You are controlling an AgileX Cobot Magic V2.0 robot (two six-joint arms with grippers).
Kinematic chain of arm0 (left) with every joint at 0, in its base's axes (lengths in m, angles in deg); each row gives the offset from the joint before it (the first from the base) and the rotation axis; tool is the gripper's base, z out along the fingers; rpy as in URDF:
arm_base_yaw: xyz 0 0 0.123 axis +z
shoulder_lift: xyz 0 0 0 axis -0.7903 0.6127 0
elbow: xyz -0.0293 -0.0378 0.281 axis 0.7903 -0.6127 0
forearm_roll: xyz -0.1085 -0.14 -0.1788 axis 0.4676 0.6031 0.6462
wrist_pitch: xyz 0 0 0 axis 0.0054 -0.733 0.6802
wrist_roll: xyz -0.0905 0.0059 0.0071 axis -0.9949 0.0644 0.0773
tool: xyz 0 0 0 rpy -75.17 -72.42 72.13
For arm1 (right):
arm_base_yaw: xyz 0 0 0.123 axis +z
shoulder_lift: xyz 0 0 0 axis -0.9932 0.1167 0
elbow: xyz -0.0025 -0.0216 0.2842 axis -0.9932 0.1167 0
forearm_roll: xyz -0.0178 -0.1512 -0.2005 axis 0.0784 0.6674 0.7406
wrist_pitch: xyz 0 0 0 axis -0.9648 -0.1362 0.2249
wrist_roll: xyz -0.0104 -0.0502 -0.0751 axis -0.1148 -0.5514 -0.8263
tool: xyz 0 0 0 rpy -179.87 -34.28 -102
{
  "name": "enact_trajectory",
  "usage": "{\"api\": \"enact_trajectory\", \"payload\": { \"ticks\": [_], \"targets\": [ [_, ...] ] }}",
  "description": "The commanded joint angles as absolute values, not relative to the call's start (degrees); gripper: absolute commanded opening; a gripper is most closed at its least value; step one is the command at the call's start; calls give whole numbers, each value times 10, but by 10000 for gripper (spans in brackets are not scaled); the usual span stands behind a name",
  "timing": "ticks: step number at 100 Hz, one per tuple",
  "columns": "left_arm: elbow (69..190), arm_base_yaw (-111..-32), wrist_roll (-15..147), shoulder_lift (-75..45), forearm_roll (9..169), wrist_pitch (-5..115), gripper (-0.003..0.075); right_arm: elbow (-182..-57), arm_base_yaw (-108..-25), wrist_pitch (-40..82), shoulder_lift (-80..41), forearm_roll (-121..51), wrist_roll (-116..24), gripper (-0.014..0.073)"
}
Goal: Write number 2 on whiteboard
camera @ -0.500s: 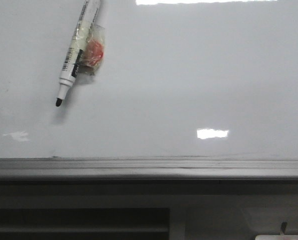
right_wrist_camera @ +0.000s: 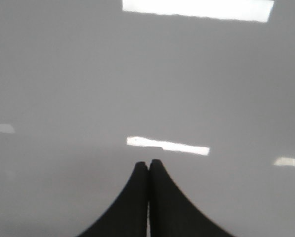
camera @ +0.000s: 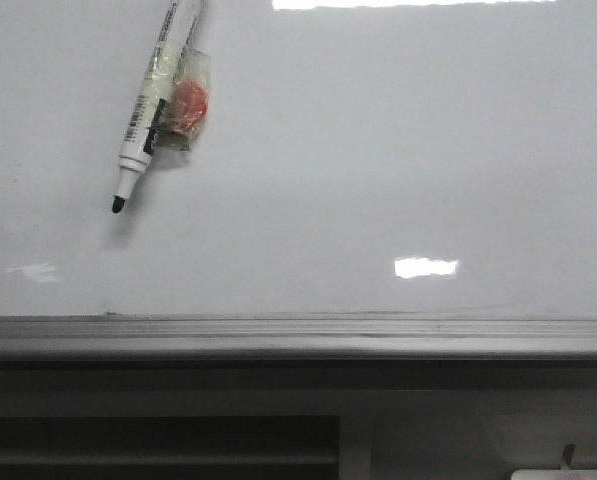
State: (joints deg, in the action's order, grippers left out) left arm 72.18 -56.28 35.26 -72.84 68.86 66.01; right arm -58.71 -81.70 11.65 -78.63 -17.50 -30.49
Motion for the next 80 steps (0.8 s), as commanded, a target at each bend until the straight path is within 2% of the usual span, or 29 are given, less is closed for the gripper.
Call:
{"api": "enact_trajectory", "payload": {
  "ticks": [1,48,80],
  "targets": [
    [714,-567,348,-744,692,704,-20,-573,-820,73,-793,-169,-306,-68],
    [714,-567,348,-744,695,705,-20,-573,-819,61,-793,-173,-304,-68],
    [714,-567,348,-744,922,720,-20,-573,-819,47,-793,-373,-299,-68]
  ]
}}
